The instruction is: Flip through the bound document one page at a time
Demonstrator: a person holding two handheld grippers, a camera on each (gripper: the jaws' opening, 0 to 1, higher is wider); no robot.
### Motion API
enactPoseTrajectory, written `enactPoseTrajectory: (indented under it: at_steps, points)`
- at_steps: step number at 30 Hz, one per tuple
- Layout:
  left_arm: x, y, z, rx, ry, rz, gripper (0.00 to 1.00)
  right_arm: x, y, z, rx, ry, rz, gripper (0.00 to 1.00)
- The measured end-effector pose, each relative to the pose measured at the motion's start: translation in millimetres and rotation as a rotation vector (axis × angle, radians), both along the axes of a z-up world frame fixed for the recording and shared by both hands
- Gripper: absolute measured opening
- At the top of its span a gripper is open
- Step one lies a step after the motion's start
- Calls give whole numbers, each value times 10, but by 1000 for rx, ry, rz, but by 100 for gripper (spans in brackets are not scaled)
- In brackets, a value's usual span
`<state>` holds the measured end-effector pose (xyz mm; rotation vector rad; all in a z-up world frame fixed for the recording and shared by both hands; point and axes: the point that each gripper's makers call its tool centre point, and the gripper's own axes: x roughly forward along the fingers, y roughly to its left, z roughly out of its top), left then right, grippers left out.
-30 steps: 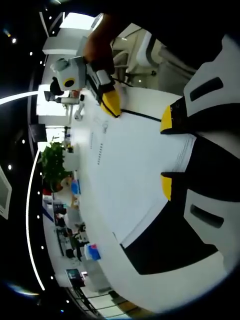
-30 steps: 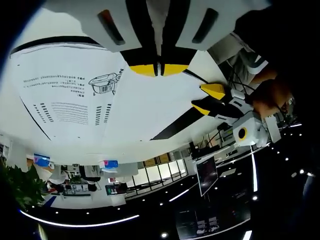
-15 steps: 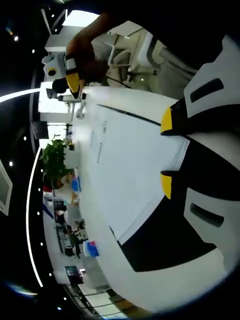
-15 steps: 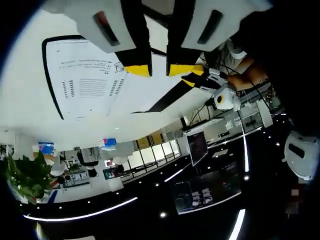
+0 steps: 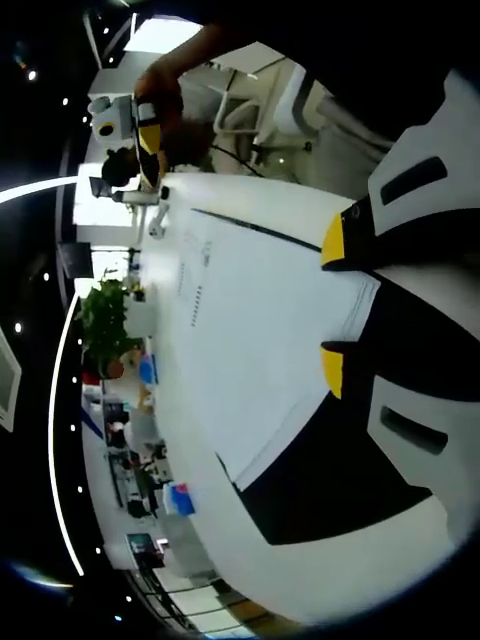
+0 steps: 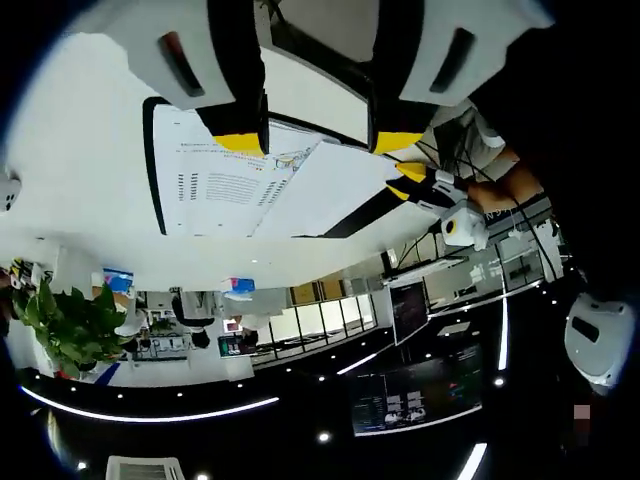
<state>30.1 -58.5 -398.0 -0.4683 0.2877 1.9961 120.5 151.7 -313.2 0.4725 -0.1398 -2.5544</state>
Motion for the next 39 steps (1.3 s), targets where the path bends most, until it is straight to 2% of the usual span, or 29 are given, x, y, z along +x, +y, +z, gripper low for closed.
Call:
enactPoseTrajectory:
  at_steps: [2,4,5,7,8,11,15,17,20,23,26,29,31,33,35,37,38,39]
  points:
    - [1,1,-1,2,1,0,30,23,26,-85,15,-29,2,56]
    - [18,3,-1,9,4,2,32,34,74,-150,40,-49,-6,61]
    - [45,12,-3,9,5,-8,36,36,96,-163,44,-56,-13,63]
    - [166,54,-32,-42,47,-91,46,35,139,-170,40,-67,-28,64]
    - [176,63,-24,-30,32,-64,51,37,153,-168,36,-71,-33,64]
    - [198,61,-46,-42,17,-60,55,44,184,-196,35,-96,-38,63]
    - [228,-7,3,-49,-85,-21,47,40,211,-208,54,-105,-35,63]
    - [241,-23,150,-11,-76,-37,45,27,214,-200,53,-106,-31,63]
    - [253,-72,318,35,-101,-31,47,1,218,-203,57,-112,-26,63]
    - [307,-181,394,12,-137,-30,50,-19,214,-212,62,-125,-20,63]
    - [355,-294,483,1,-154,-30,48,-31,205,-214,65,-142,-13,63]
    - [340,-395,623,42,-149,8,47,-43,196,-212,69,-153,-5,63]
    - [354,-466,664,36,-134,22,42,-43,189,-208,76,-153,3,63]
    - [369,-590,614,-77,-48,5,37,-50,184,-207,83,-150,12,63]
    - [370,-683,550,-142,-34,31,39,-51,185,-212,88,-151,16,63]
    - [378,-696,563,-123,-27,34,41,-52,191,-215,89,-152,19,63]
    - [385,-684,589,-88,-41,44,41,-49,195,-216,90,-152,19,63]
    - [375,-677,623,-31,-88,83,40,-46,192,-213,92,-150,20,63]
